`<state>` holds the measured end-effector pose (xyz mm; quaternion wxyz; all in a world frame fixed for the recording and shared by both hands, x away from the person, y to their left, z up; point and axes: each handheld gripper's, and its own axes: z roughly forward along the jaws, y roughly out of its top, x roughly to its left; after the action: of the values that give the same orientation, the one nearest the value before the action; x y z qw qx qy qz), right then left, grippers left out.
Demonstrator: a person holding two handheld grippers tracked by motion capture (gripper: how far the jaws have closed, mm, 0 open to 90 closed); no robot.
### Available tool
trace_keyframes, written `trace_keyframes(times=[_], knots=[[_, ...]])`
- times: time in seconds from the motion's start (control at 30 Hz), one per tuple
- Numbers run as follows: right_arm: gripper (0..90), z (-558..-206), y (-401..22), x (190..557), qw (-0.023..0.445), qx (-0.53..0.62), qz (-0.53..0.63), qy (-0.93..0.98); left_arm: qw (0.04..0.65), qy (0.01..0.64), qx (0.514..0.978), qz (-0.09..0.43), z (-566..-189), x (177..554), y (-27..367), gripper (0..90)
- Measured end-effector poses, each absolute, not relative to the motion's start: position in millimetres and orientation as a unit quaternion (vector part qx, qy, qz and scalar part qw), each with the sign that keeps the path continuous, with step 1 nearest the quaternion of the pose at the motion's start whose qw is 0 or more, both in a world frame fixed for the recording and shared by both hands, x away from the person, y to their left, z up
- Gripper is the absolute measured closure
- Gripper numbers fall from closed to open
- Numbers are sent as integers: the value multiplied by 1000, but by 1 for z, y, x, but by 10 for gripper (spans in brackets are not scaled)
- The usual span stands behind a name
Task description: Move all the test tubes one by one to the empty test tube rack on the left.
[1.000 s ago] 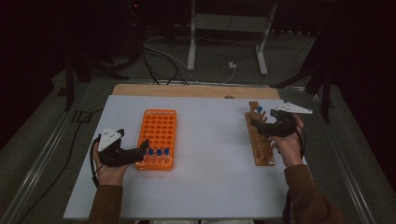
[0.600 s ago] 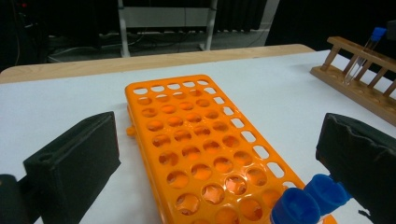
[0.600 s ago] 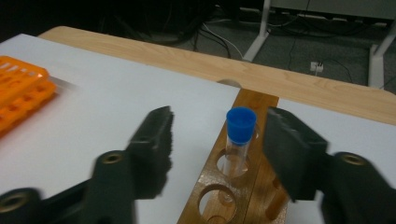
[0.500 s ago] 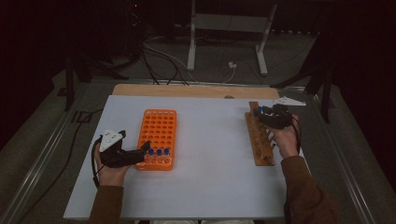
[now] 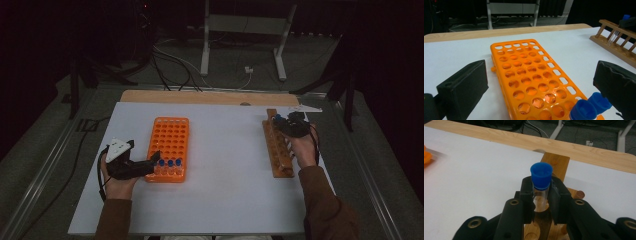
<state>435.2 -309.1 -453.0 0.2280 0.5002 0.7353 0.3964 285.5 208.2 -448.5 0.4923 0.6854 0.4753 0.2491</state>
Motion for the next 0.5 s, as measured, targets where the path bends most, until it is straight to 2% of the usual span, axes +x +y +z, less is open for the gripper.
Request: trace_keyframes(times=[0.5], knots=[[767,-452,-308,433,234,499,394,735,492,477,686,244,-451,286,208,6]])
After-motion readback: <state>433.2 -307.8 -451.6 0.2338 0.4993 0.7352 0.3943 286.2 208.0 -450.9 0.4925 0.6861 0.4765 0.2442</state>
